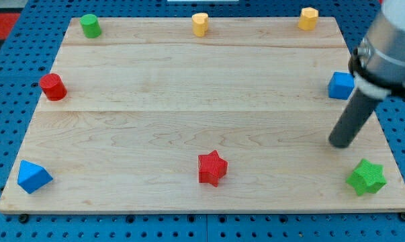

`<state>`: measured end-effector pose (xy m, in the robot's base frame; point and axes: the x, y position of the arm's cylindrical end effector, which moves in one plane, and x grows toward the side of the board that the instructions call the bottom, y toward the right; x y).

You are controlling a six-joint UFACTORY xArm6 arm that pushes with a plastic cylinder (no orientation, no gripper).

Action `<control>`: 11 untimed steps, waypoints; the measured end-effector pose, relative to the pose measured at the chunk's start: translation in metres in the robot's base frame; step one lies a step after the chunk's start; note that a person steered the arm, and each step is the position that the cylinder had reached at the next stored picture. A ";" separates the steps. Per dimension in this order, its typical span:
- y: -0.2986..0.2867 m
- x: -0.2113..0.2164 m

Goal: Move green star diagonal to the top right of the red star

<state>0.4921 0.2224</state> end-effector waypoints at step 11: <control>-0.036 -0.055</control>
<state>0.4376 0.1864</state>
